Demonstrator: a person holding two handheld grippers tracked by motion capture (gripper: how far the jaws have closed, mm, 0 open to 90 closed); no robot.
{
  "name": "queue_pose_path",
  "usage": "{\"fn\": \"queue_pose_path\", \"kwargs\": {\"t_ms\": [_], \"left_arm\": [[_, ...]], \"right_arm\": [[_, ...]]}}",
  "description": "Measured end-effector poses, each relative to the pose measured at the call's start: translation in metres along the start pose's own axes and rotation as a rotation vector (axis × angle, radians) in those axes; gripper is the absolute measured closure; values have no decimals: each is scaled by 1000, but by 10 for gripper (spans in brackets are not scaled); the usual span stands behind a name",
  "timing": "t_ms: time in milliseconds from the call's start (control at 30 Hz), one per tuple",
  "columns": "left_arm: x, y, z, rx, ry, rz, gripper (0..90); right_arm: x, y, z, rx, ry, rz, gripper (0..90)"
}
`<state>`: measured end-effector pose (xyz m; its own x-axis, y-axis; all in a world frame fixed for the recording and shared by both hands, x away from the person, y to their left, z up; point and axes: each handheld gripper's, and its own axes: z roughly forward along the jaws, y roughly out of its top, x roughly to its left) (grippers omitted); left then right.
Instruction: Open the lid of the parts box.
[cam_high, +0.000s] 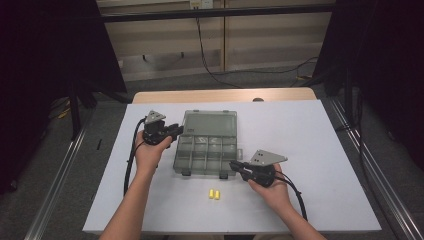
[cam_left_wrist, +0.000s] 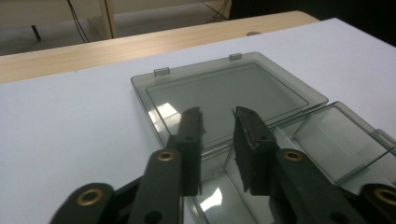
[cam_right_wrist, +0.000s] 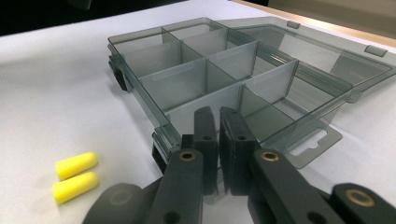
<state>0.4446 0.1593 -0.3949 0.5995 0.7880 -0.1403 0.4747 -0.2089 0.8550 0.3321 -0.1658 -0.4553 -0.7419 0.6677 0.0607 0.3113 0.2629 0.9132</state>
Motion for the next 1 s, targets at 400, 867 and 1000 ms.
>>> {"fn": "queue_pose_path", "kwargs": {"t_ms": [400,867,1000], "left_arm": [[-12,-17,-19,-45,-62,15,509],[-24,-30,-37,-59,-124,21,320],[-29,-35,-42,-65,-144,19,254]], "right_arm": [[1,3,-4,-25,10,28,733],[-2,3,-20,-61,-16,49,583],[-3,4,-28,-76,-21,60,509]]}}
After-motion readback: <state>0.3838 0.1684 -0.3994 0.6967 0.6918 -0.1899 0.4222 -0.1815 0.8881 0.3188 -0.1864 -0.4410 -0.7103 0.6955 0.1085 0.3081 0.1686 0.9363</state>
